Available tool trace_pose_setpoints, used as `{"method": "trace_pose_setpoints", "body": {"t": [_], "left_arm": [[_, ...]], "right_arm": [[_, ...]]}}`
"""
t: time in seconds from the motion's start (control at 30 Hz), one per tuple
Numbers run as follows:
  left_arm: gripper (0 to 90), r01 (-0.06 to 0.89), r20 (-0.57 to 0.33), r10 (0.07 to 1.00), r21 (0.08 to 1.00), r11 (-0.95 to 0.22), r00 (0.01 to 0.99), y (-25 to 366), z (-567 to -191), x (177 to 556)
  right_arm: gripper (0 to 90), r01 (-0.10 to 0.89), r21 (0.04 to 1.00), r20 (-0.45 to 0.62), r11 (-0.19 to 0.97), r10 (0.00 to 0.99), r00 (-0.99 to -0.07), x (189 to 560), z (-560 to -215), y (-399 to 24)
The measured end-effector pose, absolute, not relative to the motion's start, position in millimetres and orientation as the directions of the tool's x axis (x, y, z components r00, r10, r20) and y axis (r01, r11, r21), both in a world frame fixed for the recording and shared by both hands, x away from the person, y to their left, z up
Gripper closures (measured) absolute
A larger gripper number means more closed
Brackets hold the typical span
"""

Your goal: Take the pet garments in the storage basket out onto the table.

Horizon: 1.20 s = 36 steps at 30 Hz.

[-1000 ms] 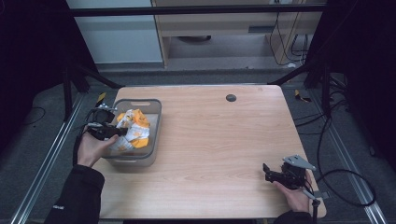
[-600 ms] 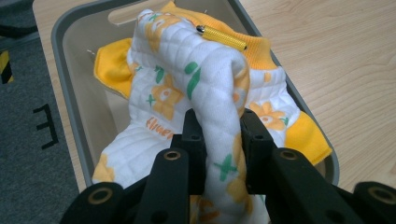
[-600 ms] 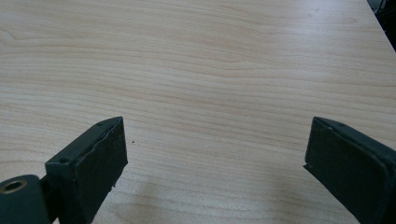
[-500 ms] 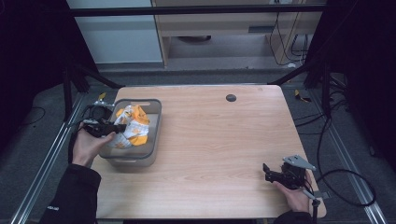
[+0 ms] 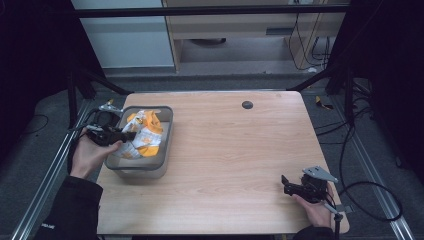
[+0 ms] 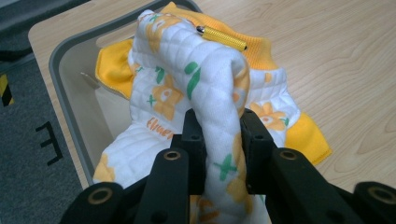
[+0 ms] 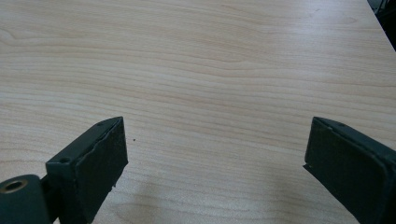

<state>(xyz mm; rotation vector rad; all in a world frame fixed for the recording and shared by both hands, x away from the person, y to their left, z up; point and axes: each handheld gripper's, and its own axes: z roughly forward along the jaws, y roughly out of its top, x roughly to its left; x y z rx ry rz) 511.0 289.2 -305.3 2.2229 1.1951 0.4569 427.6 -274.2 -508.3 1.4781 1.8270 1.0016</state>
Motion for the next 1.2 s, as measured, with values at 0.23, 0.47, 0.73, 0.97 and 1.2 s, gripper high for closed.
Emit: {"method": "trace_pose_setpoints", "body": {"t": [0.23, 0.47, 0.73, 0.97, 1.2], "left_arm": [[75.1, 0.623, 0.03, 0.818, 0.632, -0.461, 0.575, 282.8, -294.6, 506.0], [75.1, 0.595, 0.049, 0.793, 0.634, -0.494, 0.607, 270.9, -283.7, 500.7], [75.1, 0.571, 0.061, 0.765, 0.629, -0.528, 0.641, 257.4, -273.9, 498.1], [75.1, 0.551, 0.068, 0.746, 0.63, -0.546, 0.662, 245.7, -268.2, 495.8], [75.1, 0.531, 0.08, 0.721, 0.621, -0.577, 0.688, 231.3, -265.5, 494.7]], "right_arm": [[6.0, 0.541, 0.834, 0.022, 0.103, 0.975, -0.22, 427.7, -508.4, -274.2], [6.1, 0.541, 0.835, 0.022, 0.104, 0.975, -0.221, 427.7, -508.4, -274.1], [6.2, 0.543, 0.833, 0.021, 0.105, 0.975, -0.22, 427.7, -508.3, -273.9], [6.2, 0.544, 0.832, 0.019, 0.107, 0.975, -0.221, 427.9, -508.4, -274.0], [6.2, 0.544, 0.833, 0.02, 0.106, 0.975, -0.222, 427.8, -508.4, -274.0]]}}
